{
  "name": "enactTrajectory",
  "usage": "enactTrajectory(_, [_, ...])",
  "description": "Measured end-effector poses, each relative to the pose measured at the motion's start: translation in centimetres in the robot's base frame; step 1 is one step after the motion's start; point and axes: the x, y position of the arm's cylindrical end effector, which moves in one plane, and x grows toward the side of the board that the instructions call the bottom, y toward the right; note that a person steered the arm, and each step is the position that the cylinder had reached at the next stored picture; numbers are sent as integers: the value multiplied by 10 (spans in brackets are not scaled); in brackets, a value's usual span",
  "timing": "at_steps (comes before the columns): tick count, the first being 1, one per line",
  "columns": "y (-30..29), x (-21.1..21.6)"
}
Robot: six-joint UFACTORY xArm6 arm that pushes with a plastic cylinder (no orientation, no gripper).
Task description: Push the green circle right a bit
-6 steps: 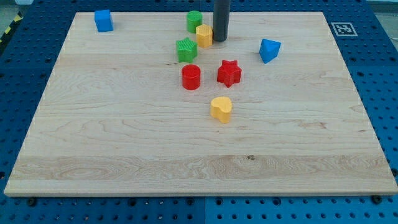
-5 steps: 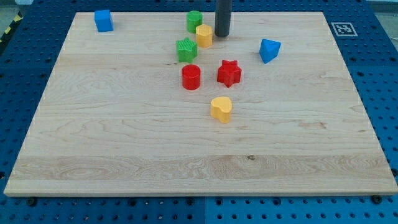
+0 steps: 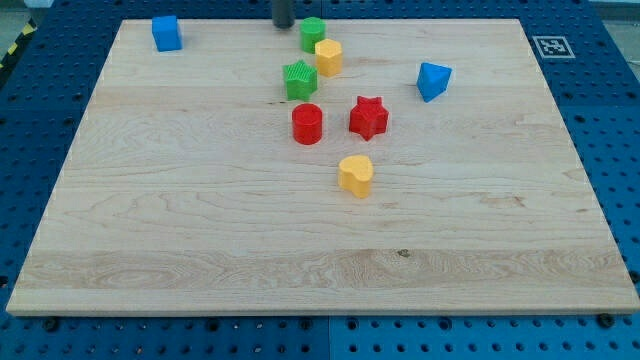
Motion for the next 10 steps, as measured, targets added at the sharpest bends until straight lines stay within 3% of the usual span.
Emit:
enactTrajectory(2, [-18,2])
enactTrajectory(6, [30,4])
enactTrajectory(10, [21,18])
